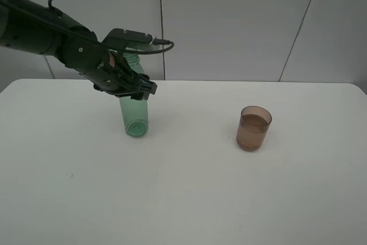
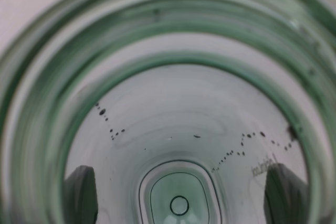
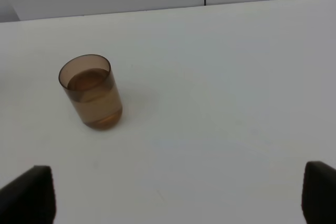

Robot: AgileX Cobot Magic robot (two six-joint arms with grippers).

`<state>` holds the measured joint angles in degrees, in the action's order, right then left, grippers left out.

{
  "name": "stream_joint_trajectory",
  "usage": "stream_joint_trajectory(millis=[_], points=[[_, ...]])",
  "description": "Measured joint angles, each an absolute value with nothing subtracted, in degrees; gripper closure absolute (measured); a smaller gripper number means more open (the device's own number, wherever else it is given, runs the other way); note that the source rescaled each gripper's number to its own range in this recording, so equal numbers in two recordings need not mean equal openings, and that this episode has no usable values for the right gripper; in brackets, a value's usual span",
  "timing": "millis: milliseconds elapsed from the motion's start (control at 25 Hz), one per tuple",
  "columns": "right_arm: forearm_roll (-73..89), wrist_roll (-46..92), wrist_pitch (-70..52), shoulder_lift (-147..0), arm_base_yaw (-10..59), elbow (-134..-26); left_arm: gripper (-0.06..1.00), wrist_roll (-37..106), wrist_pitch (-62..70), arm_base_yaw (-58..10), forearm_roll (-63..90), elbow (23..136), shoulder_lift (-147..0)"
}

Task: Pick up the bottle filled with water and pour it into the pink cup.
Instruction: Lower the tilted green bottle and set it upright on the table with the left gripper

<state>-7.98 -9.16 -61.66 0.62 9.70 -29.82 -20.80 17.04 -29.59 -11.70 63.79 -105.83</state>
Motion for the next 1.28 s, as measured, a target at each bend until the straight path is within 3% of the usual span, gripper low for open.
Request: stream_joint_trajectory(millis=[1280], points=[[-7.98,-9.16,-61.66,0.62,9.7,-29.82,0.94,-20.8,19.46,-29.59,-10.08,63.42,-105.83]])
